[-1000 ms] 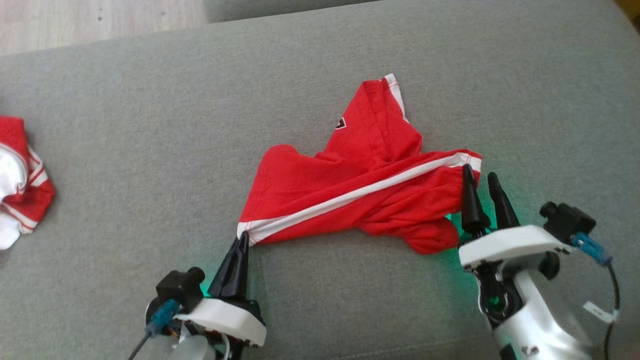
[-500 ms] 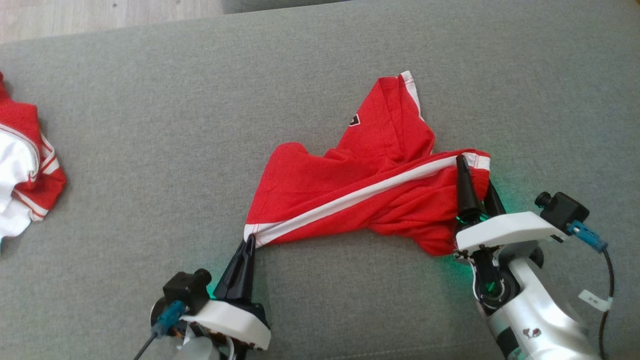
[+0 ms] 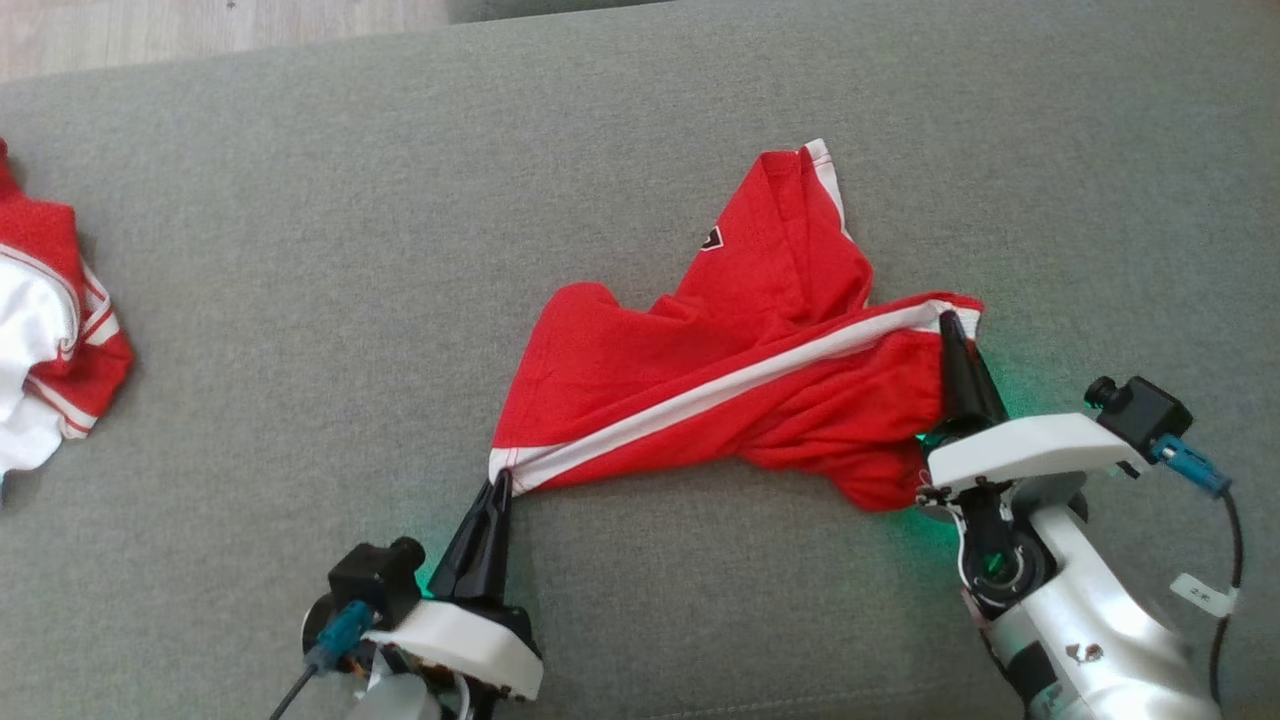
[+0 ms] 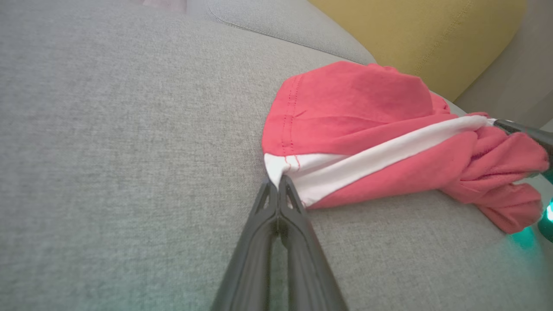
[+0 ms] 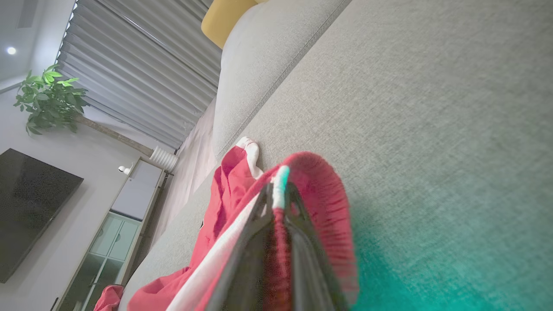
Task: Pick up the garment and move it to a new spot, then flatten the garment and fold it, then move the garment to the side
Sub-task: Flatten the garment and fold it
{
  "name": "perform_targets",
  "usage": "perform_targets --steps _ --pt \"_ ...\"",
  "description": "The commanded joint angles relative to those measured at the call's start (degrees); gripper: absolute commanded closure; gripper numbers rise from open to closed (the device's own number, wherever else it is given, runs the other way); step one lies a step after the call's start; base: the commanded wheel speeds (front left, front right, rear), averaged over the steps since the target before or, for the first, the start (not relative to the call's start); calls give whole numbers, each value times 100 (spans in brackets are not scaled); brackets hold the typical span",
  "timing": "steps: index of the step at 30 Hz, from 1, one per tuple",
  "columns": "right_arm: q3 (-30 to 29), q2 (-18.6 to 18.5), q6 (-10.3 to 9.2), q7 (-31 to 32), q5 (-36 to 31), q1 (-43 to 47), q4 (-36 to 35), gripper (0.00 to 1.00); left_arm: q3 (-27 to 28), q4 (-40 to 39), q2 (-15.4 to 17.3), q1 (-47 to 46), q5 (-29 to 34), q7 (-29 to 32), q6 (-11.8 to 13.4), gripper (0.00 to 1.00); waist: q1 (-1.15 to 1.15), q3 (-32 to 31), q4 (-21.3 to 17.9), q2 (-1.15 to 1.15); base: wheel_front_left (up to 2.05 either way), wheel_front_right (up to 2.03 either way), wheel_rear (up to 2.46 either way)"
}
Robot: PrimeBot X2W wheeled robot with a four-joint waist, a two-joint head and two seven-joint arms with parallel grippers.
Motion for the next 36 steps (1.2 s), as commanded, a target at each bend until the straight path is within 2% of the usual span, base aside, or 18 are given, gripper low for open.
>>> perform_targets --steps 1,7,15,20,26,31,36 --pt "129 -56 -4 -65 39 -193 -174 100 120 -97 12 -187 -4 -29 9 100 0 4 2 0 0 0 0" --pt "-14 -103 -4 -65 41 -186 -407 100 243 -128 12 -204 31 -29 9 100 0 -53 1 0 0 0 0" --pt "62 -323 -4 -65 -215 -71 -1050 100 867 -544 145 -229 203 -29 9 100 0 -613 -50 0 0 0 0" --pt "434 -682 -4 -54 -268 -309 -1510 100 1124 -1059 525 -716 236 -29 9 100 0 -980 -54 0 0 0 0" --pt "779 -1242 -4 289 -291 -991 -2058 100 1294 -1625 1239 -1786 346 -29 9 100 0 -1205 -32 0 0 0 0" --pt "796 -1632 -4 613 -385 -1663 -2503 100 1107 -1717 1795 -2766 341 24 9 100 0 -1216 51 0 0 0 0" --pt "708 -1774 -4 940 -574 -2374 -2489 100 829 -1624 1991 -3694 384 452 9 100 0 -883 207 0 0 0 0"
